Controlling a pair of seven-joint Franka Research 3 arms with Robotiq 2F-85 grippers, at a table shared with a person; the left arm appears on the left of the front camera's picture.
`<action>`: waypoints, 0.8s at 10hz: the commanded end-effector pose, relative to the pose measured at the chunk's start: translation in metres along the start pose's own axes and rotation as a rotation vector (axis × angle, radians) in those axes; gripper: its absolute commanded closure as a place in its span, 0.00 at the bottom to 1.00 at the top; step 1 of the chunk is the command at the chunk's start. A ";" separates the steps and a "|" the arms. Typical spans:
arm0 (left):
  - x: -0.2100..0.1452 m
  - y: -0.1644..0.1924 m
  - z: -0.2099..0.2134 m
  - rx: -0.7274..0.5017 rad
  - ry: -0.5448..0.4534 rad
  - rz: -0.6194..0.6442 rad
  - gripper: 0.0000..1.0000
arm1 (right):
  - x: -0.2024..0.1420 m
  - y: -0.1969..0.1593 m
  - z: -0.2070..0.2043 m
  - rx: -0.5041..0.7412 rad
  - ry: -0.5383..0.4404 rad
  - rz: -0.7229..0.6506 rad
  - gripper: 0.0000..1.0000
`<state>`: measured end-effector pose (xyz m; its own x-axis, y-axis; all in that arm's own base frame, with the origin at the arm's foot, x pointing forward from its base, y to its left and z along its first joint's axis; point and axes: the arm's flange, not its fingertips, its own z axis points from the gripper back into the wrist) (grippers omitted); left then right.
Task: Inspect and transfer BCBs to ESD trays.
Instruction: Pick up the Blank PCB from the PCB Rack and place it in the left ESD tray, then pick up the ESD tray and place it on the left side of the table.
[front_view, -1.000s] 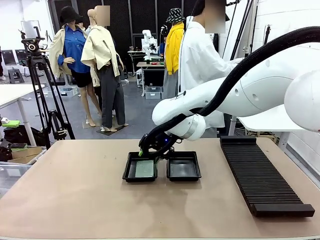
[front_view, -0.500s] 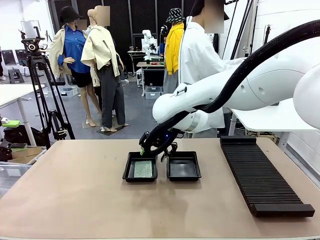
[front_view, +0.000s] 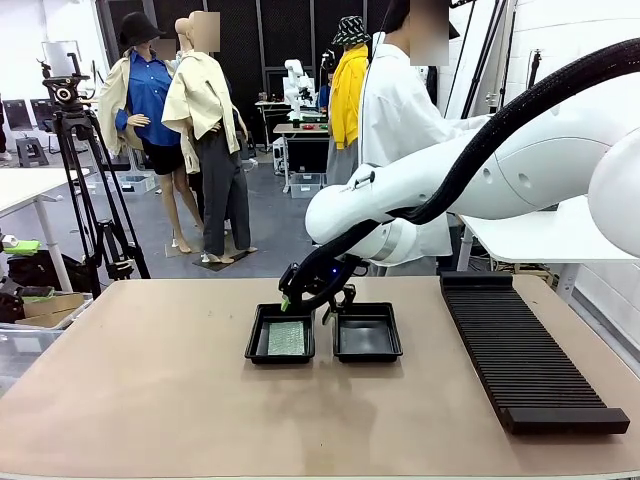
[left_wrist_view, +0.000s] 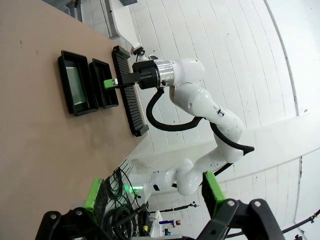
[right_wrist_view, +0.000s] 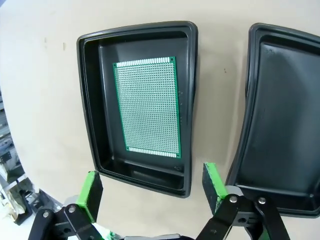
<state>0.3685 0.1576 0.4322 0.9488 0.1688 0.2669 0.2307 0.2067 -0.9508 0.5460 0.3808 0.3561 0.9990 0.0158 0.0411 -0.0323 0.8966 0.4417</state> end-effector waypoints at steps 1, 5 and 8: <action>0.000 -0.002 0.001 0.002 -0.003 -0.002 0.00 | 0.000 0.000 -0.001 0.004 -0.012 -0.001 0.00; 0.000 -0.002 0.001 0.002 -0.003 -0.002 0.00 | 0.000 0.000 -0.001 0.004 -0.012 -0.001 0.00; 0.000 -0.002 0.001 0.002 -0.003 -0.002 0.00 | 0.000 0.000 -0.001 0.004 -0.012 -0.001 0.00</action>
<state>0.3685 0.1576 0.4322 0.9488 0.1688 0.2669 0.2307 0.2067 -0.9508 0.5461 0.3809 0.3562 0.9990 0.0157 0.0414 -0.0324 0.8965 0.4419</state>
